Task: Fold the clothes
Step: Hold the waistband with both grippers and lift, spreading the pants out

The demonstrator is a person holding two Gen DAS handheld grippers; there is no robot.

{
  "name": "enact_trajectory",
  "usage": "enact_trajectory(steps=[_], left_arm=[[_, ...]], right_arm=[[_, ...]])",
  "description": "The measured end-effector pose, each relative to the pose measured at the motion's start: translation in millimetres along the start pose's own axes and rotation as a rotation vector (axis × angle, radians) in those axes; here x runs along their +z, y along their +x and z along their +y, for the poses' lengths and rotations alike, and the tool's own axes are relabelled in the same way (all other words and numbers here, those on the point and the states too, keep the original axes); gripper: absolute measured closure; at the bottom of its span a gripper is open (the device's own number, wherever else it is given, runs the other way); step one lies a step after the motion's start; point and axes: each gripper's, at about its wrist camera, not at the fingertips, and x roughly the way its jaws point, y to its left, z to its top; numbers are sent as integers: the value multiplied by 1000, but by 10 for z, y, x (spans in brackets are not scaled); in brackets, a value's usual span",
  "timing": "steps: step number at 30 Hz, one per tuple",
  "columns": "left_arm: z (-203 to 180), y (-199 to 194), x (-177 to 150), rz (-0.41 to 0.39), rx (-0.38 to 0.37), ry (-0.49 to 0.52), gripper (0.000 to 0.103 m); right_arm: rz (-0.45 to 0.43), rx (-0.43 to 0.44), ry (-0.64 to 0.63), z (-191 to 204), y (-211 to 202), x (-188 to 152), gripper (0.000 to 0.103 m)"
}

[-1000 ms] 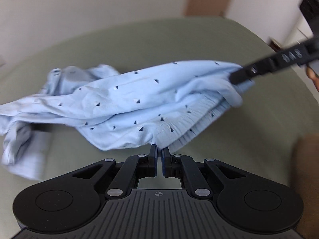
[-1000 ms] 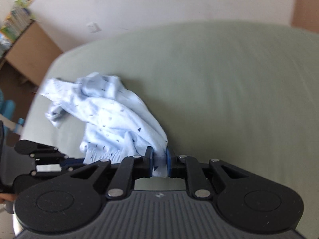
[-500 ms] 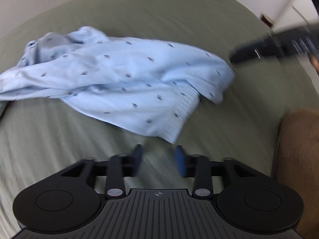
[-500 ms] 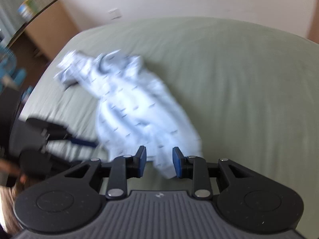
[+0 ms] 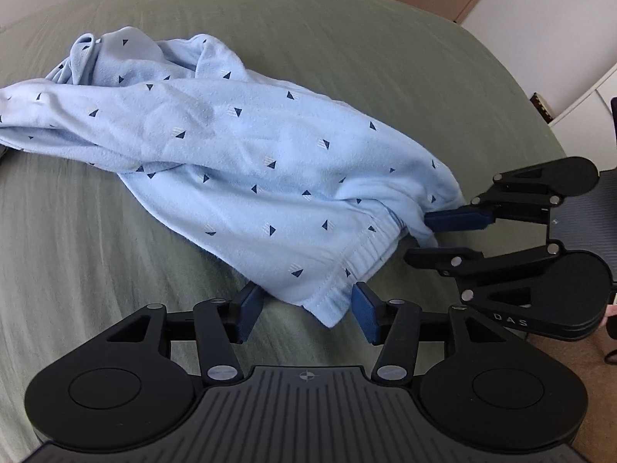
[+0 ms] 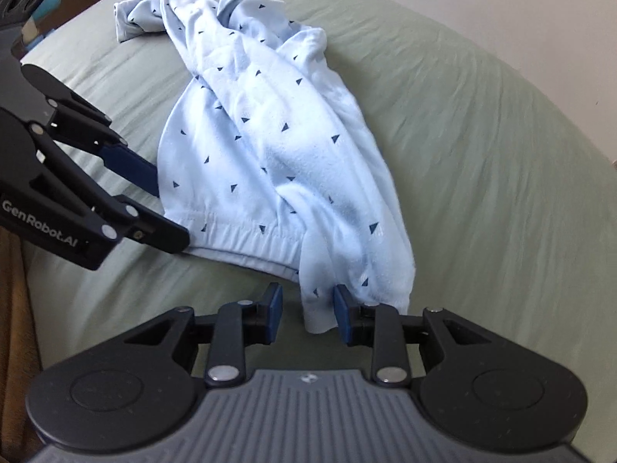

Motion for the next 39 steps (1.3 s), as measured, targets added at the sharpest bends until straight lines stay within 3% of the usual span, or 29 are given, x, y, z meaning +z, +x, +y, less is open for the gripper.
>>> enact_trajectory(steps=[7,11,17,23,28,29,30,31,32,33,36,39], left_arm=[[19,-31,-58,16,-12,-43,53],[112,-116,-119,2,-46,-133,53],[236,-45,-128,-57,-122,-281,40],[215,40,-220,-143,-154,-365,28],[138,70,-249,-193,-138,-367,29],[124,72,-245,-198,-140,-366,36],[114,75,-229,-197,-142,-360,54],[85,94,-218,-191,-138,-346,64],[84,99,-206,-182,-130,-342,79],[95,108,-213,-179,-128,-343,85],[178,101,-234,-170,-155,-365,96],[208,13,-196,-176,-186,-356,98]], right_arm=[[1,-15,25,-99,-25,-60,71],[2,-5,42,-96,4,-48,72],[-23,54,145,-269,-66,-51,72],[-36,3,57,-132,-54,-86,71],[-28,-60,-16,-1,27,-72,71],[-26,-62,-18,3,20,-68,74],[-24,-57,-13,-7,-3,-61,76],[-23,-50,-6,-20,-22,-56,83],[-22,-37,11,-46,-46,-50,87],[-25,-16,43,-100,-92,-39,88],[-48,47,141,-278,-247,-4,93],[-85,111,262,-510,-442,45,94]])
